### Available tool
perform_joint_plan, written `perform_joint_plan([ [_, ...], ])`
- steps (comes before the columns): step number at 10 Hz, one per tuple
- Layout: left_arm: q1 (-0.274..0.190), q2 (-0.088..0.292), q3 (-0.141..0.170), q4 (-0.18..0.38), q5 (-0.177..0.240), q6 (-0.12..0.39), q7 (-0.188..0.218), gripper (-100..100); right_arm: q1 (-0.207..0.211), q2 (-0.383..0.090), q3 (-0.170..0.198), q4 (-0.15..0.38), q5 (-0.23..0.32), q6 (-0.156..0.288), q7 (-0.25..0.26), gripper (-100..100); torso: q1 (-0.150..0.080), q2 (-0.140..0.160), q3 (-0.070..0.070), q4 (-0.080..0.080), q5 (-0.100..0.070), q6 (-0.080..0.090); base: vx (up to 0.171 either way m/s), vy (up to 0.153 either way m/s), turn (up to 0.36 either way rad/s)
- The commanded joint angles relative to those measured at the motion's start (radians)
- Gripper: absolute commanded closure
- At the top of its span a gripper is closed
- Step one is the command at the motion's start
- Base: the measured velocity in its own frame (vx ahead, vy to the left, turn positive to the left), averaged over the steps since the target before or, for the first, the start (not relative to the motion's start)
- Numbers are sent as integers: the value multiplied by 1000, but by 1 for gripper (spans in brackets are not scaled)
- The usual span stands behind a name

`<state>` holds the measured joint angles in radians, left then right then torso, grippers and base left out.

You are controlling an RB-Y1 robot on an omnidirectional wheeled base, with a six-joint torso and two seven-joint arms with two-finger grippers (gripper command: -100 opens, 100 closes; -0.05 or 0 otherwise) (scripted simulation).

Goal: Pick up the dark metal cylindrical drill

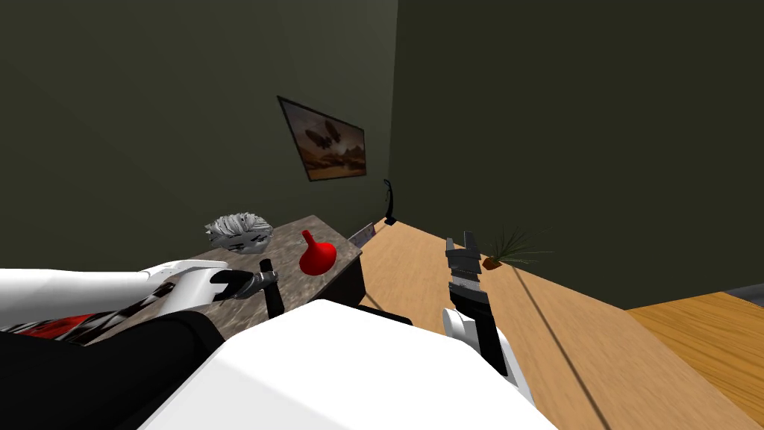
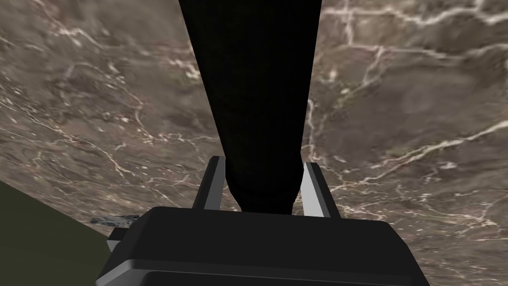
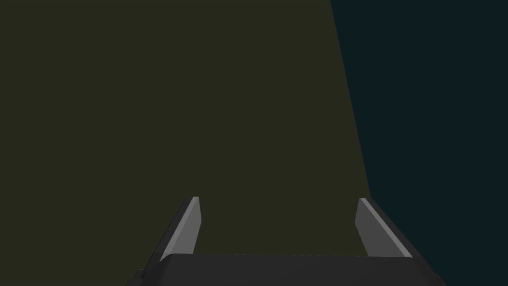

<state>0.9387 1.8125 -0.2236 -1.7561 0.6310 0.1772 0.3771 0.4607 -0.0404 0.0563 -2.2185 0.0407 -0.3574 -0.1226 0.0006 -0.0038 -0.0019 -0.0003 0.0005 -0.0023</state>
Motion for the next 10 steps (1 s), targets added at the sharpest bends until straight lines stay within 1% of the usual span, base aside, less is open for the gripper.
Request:
perform_joint_plan([
  [1, 0, 0, 0, 0, 0, 0, 0, 100, 0, 0, 0, 0, 0, 0, 0, 0, 0, 0, 0, 0, 0, 0, 0, 0, 0],
  [2, 0, 0, 0, 0, 0, 0, 0, 0, 0, 0, 0, 0, 0, 0, 0, 0, 0, 0, 0, 0, 0, 0, 0, 0, 0],
  [3, 22, 31, 24, -12, -1, -2, 25, 100, 0, 0, 0, 0, 0, 0, 0, 0, 0, 0, 0, 0, 0, 0, -21, 2, 63],
  [4, 22, 45, 27, -18, 5, -1, 30, 100, 0, 0, 0, 0, 0, 0, 0, 0, 0, 1, 1, 0, -1, -1, -32, 3, 68],
  [6, 26, 98, 41, -40, 28, 3, 48, 100, 0, 0, 0, 0, 0, 0, 0, 0, -1, 2, 1, 1, -1, -1, -37, 7, 75],
  [7, 37, 98, 42, -40, 24, 3, 48, 100, 0, 0, 0, 0, 0, 0, 0, 0, -1, 3, 2, 1, -1, 0, -26, -1, 10],
  [8, 26, 98, 41, -40, 28, 3, 48, 100, 0, 0, 0, 0, 0, 0, 0, 0, -1, 2, 1, 1, -1, -1, -12, -2, 0],
  [9, 41, 98, 51, -42, 13, 4, 64, 100, 0, 0, 0, 0, 0, 0, 0, 0, -1, 1, 1, 1, -1, 0, 0, 0, 0],
  [10, 40, 98, 49, -42, 14, 4, 63, 0, 0, 0, 0, 0, 0, 0, 0, 0, -1, 1, 1, 0, -1, 0, 0, 0, 0],
])
